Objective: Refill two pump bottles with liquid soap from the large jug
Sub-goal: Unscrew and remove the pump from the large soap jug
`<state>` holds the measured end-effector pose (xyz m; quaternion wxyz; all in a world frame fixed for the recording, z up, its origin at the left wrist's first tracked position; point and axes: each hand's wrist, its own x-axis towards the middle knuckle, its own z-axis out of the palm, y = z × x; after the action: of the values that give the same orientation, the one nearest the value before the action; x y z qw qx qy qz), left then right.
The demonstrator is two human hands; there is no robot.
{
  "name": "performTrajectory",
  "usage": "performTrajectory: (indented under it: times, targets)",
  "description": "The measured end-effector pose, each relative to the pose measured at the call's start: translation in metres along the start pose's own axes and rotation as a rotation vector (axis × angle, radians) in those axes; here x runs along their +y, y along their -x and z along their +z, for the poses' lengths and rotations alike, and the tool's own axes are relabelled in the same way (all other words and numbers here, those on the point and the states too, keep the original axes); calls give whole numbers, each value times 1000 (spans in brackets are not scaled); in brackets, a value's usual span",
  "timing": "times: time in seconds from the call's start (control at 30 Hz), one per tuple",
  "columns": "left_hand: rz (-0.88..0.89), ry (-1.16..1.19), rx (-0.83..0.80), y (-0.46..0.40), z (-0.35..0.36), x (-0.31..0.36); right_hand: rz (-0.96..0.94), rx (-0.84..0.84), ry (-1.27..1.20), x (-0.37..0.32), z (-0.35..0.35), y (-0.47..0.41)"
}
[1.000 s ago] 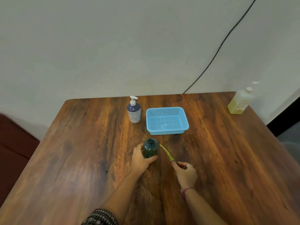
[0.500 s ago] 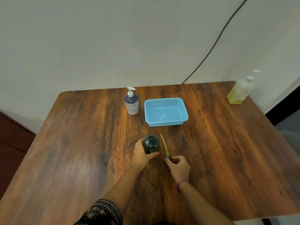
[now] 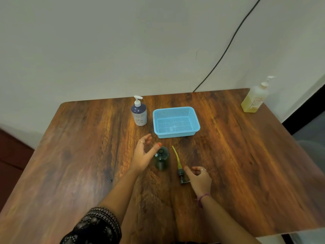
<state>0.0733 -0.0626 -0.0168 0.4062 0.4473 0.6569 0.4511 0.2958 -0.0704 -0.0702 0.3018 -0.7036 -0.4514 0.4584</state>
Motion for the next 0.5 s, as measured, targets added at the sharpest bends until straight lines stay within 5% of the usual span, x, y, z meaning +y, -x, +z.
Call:
performTrajectory:
  times: [0.5]
  targets:
    - [169, 9, 118, -60, 97, 82, -58, 302, -177, -52, -115, -92]
